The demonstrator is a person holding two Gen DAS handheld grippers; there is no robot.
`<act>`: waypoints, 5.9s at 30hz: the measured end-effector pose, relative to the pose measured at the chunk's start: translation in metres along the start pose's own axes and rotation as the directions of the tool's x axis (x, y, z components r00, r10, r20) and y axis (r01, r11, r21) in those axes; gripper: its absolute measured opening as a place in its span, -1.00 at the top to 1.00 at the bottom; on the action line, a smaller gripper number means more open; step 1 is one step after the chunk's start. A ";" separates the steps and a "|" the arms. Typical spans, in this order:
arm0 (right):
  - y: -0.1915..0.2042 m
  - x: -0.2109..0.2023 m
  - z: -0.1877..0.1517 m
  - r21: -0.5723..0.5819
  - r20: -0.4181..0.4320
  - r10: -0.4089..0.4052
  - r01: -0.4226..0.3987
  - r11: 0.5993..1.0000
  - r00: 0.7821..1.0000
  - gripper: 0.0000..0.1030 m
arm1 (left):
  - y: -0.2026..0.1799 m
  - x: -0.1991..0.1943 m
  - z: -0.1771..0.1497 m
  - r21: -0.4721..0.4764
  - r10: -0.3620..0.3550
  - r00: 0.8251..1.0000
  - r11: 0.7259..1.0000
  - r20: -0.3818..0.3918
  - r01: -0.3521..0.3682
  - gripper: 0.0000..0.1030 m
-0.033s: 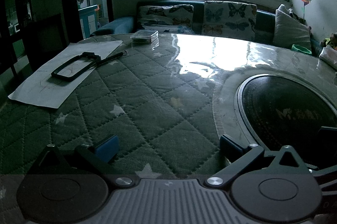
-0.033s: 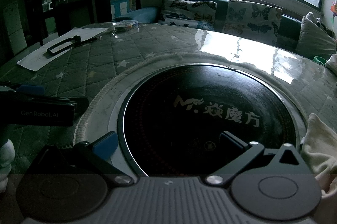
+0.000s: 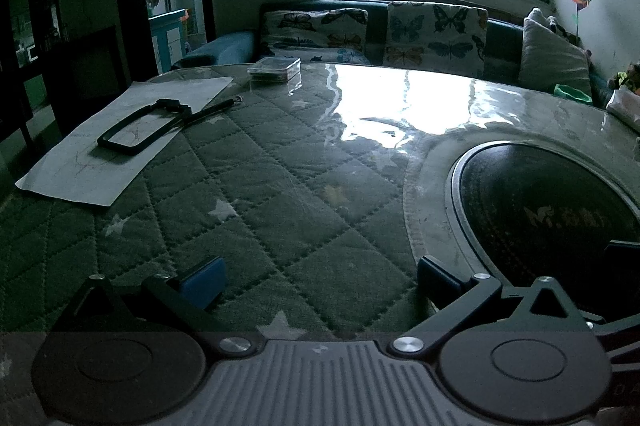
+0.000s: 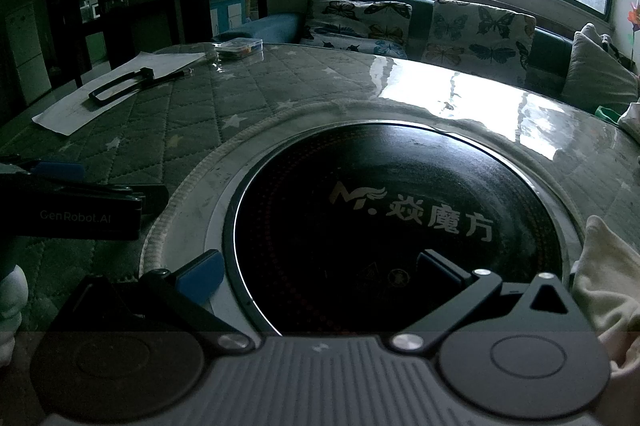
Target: Fold clothes
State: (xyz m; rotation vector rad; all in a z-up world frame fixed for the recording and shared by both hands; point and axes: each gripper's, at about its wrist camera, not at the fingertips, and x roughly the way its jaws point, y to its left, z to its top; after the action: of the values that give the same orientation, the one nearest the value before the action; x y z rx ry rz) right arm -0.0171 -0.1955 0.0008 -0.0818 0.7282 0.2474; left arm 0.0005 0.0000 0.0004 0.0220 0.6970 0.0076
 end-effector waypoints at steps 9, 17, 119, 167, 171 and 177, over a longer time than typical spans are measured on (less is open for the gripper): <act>-0.002 -0.004 -0.002 0.001 0.000 0.006 -0.006 1.000 1.000 -1.00 | 0.000 0.001 0.006 -0.005 0.003 1.000 1.000 -0.029 -0.004 -1.00; 0.000 -0.009 -0.003 0.011 -0.004 0.007 -0.007 1.000 1.000 -1.00 | -0.004 -0.013 0.004 0.004 -0.007 1.000 1.000 -0.013 0.007 -1.00; -0.124 -0.228 -0.101 0.248 0.077 -0.344 0.316 0.916 0.936 -0.97 | -0.217 -0.111 0.001 0.390 -0.382 0.921 0.839 -0.075 0.380 -1.00; -0.171 -0.206 -0.086 0.257 0.019 -0.322 0.307 0.917 0.946 -0.20 | -0.248 -0.094 0.012 0.431 -0.375 0.922 0.818 -0.100 0.380 -1.00; -0.171 -0.201 -0.085 0.242 0.006 -0.305 0.295 0.924 0.952 -0.05 | -0.248 -0.094 0.013 0.430 -0.374 0.922 0.820 -0.101 0.379 -1.00; -0.168 -0.198 -0.085 0.223 -0.003 -0.287 0.280 0.934 0.958 0.32 | -0.250 -0.092 0.016 0.427 -0.373 0.923 0.821 -0.099 0.378 -1.00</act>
State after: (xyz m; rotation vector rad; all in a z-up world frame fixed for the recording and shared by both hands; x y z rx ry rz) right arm -0.1725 -0.4101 0.0678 0.0299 0.7006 -0.1098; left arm -0.0600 -0.2510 0.0664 0.3208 0.6931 -0.5353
